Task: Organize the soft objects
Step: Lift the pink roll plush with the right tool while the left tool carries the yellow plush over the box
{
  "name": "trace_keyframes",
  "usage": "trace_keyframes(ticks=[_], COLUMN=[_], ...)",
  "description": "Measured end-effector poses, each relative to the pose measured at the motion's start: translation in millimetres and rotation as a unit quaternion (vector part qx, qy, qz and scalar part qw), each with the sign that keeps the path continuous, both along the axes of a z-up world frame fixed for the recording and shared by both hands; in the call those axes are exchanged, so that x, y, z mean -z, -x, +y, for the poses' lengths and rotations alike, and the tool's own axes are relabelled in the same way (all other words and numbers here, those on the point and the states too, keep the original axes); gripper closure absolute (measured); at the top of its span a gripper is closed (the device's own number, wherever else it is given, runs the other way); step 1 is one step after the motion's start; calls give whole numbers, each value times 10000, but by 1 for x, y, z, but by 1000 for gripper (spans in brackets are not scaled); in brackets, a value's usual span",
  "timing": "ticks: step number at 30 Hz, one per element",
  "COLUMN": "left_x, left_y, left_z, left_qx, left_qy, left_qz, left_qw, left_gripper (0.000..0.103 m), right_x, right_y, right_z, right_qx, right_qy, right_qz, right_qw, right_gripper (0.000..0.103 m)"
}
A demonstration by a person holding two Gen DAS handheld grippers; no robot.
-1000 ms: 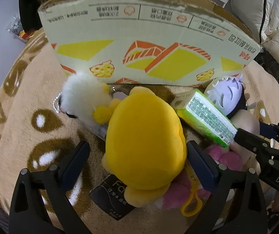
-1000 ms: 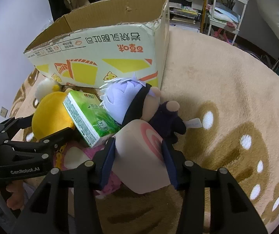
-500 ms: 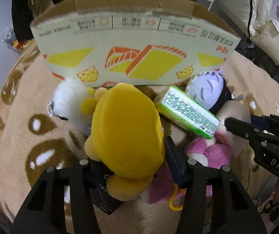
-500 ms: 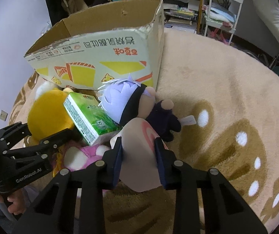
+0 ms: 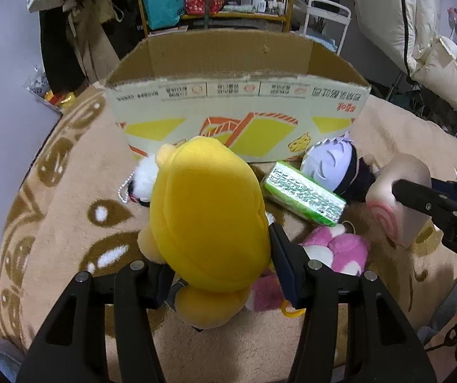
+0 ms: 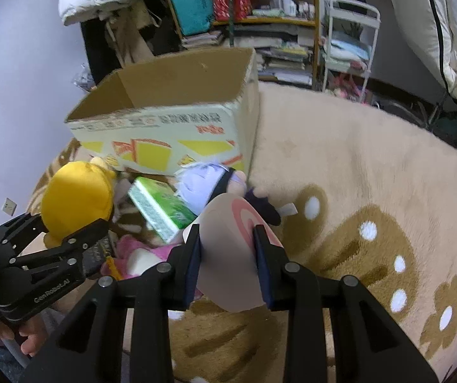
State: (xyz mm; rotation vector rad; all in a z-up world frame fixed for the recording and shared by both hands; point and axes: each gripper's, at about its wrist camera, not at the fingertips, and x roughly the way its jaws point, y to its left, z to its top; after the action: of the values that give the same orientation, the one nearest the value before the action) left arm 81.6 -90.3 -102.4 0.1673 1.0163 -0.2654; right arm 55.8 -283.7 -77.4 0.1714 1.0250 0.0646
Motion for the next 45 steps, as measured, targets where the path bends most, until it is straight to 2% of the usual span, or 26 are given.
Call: trace_keyframes(ticks=[5, 12, 18, 21, 31, 41, 45], left_x=[-18, -45, -71, -79, -111, -128, -126], left_y=[16, 27, 36, 37, 30, -13, -30], left_z=[0, 12, 25, 27, 25, 23, 23], left_qx=[-6, -131, -329, -335, -187, -282, -298], left_qy=[-73, 42, 104, 111, 18, 17, 105], left_qz=[-453, -1032, -1672, -1845, -2454, -2626, -2495], left_qw=[9989, 9946, 9853, 9822, 9692, 9645, 9679], left_gripper=[50, 50, 50, 50, 50, 49, 50], right_x=[-18, -46, -68, -79, -105, -115, -116], right_y=[10, 24, 32, 31, 11, -27, -44], right_z=[6, 8, 8, 8, 8, 10, 14], right_qx=[-62, -56, 53, 78, 8, -90, -127], right_qy=[39, 45, 44, 11, -15, -79, -77], right_qz=[-433, -1152, -1782, -2082, -2608, -2899, -2950], right_qw=[9990, 9933, 9840, 9781, 9654, 9570, 9554], right_gripper=[70, 70, 70, 70, 70, 70, 70])
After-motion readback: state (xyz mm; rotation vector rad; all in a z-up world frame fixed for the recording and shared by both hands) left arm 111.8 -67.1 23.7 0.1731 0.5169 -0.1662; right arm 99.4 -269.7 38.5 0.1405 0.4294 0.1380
